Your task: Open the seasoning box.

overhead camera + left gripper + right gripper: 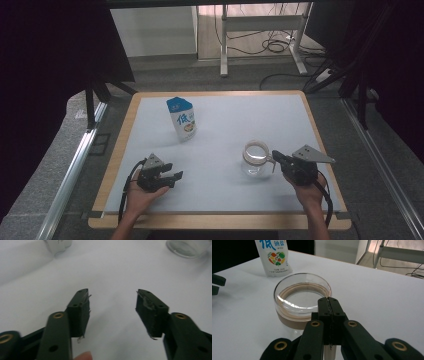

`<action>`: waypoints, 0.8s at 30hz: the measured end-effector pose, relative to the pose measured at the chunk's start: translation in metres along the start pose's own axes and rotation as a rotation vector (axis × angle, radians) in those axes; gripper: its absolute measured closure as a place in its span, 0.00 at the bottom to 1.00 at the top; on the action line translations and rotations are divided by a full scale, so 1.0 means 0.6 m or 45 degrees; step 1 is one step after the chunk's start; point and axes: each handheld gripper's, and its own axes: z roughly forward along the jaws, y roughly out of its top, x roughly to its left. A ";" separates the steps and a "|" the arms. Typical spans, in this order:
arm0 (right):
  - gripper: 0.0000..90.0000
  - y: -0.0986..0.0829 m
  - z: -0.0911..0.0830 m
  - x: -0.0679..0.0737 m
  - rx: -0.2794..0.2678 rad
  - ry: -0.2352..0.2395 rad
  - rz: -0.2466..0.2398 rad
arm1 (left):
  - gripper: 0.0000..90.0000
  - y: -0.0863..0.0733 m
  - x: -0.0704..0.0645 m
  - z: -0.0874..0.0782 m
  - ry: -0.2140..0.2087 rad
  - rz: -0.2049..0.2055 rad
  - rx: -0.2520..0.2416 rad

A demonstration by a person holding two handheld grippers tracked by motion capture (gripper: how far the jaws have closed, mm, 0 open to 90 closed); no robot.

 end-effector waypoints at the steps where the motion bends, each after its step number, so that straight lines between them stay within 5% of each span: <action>1: 1.00 0.000 0.000 0.000 -0.001 -0.004 0.001 | 0.56 0.003 -0.002 0.000 -0.007 0.002 -0.006; 14: 1.00 -0.003 -0.002 0.001 -0.011 -0.004 0.000 | 0.96 0.052 -0.034 0.028 -0.121 0.071 -0.050; 24: 1.00 -0.005 -0.004 -0.001 -0.015 0.020 0.020 | 0.99 0.085 -0.057 0.051 -0.165 0.113 -0.052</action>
